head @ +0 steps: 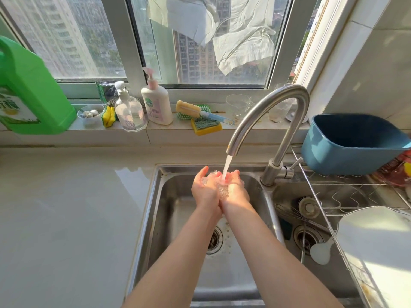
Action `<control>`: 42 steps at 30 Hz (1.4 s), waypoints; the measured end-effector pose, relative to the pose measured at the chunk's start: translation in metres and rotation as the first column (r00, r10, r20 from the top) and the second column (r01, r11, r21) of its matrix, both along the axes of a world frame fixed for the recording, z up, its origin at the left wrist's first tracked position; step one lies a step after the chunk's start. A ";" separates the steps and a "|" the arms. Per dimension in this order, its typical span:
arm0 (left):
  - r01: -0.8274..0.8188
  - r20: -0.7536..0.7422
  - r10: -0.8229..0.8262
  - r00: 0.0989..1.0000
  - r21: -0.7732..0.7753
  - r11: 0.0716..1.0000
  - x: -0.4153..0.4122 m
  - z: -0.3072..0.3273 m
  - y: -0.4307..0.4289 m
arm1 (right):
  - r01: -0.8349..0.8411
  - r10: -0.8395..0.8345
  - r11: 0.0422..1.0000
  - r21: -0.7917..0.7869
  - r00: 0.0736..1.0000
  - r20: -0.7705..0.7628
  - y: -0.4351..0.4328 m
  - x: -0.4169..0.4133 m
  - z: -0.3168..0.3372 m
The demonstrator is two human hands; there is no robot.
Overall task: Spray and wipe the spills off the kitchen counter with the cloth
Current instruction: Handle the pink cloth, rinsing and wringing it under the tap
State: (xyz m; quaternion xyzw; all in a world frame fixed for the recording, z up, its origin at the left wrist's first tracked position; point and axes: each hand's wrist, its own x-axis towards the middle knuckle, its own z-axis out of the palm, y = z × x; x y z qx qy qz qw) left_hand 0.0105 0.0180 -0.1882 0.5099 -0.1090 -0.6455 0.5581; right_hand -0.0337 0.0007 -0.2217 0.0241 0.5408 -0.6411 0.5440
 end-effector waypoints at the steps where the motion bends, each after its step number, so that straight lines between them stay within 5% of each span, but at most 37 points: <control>1: -0.008 -0.023 0.009 1.000 0.041 0.999 0.000 0.001 0.000 | 0.089 -0.092 0.995 0.037 0.993 0.079 -0.001 -0.001 0.005; 5: -0.014 -0.152 0.047 0.987 0.208 0.978 -0.002 0.010 0.005 | 0.130 -0.138 0.988 0.086 0.985 0.107 0.003 -0.006 0.016; 9: 0.038 0.046 -0.050 0.998 0.223 0.974 -0.009 -0.015 0.003 | 0.087 -0.091 0.994 0.062 0.993 0.070 0.012 -0.014 0.016; 17: 0.335 -0.041 -0.355 0.934 0.446 0.830 -0.031 -0.082 0.009 | -0.252 0.235 0.966 -0.054 0.949 -0.212 0.044 -0.038 0.003; 21: 0.338 -0.167 -0.295 0.941 0.401 0.851 -0.048 -0.069 0.014 | -0.562 0.536 0.820 -0.106 0.820 -0.199 0.051 -0.081 -0.003; 23: 0.224 -0.072 -0.213 0.974 0.278 0.934 -0.060 -0.064 0.017 | -0.532 0.513 0.841 -0.096 0.841 -0.174 0.044 -0.114 -0.008; 28: 0.358 0.149 -0.348 0.925 -0.042 0.933 -0.083 -0.054 0.009 | -0.313 0.394 0.919 0.240 0.696 -0.600 0.023 -0.206 -0.013; 36: 0.388 0.249 -0.369 0.895 -0.028 0.921 -0.090 -0.037 -0.006 | -0.265 0.514 0.850 0.456 0.606 -0.607 -0.042 -0.234 -0.026; 42: 0.367 0.230 -0.351 0.908 -0.029 0.930 -0.086 -0.042 -0.003 | -0.406 0.620 0.776 0.483 0.349 -0.703 -0.027 -0.227 -0.017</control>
